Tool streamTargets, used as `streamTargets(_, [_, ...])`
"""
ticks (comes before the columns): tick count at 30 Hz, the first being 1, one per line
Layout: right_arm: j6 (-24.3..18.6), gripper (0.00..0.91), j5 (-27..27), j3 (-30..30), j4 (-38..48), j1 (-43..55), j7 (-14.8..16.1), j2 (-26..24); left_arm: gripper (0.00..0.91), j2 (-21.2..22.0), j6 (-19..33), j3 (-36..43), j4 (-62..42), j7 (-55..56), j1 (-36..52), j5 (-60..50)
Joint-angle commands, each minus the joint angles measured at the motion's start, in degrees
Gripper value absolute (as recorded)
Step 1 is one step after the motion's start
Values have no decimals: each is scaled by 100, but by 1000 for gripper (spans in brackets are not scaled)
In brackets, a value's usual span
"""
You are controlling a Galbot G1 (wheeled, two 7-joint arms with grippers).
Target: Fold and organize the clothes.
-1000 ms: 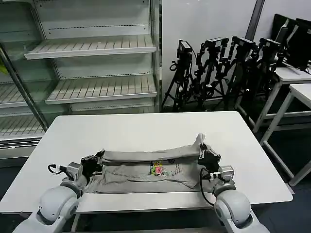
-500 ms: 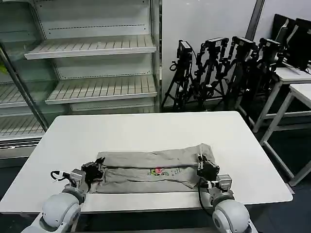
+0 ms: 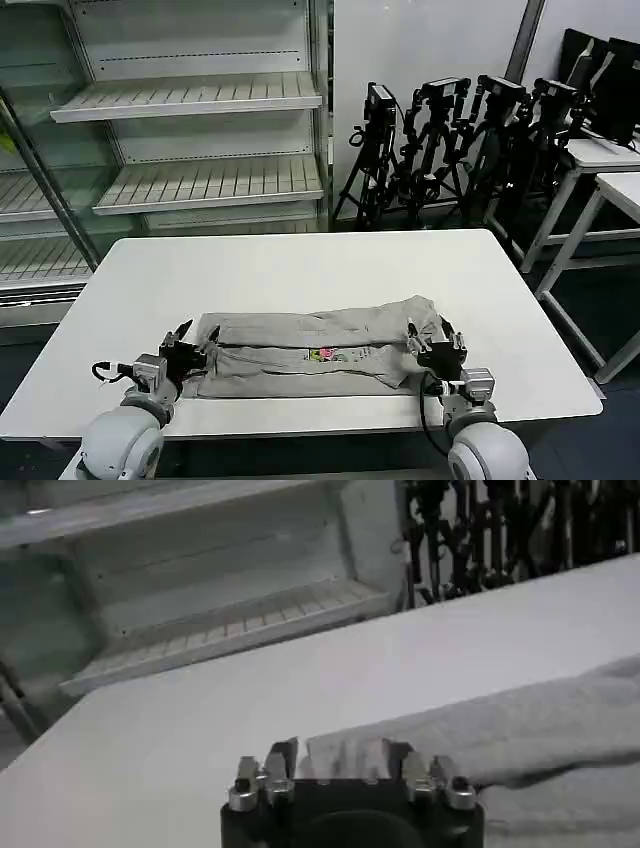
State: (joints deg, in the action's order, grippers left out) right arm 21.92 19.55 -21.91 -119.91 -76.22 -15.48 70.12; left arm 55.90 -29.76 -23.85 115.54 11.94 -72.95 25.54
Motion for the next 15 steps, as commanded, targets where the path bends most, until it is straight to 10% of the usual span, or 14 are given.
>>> streamTargets(1, [-60, 907, -11, -347, -323, -574, -37, 73, 907, 838, 218, -323, 339, 687, -566, 979])
streamTargets(13, [-242, 907, -168, -401, -544, -993, -9, 202, 907, 1467, 537, -9, -215, 904, -183, 1461])
streamTargets(14, [-251, 907, -183, -406, -560, -1023, -5, 207, 796, 1473, 545, -9, -239, 910, -153, 1507])
streamTargets(15, [-259, 907, -190, -413, -577, -1048, -6, 214, 312, 1475, 547, -7, -256, 920, -142, 1582])
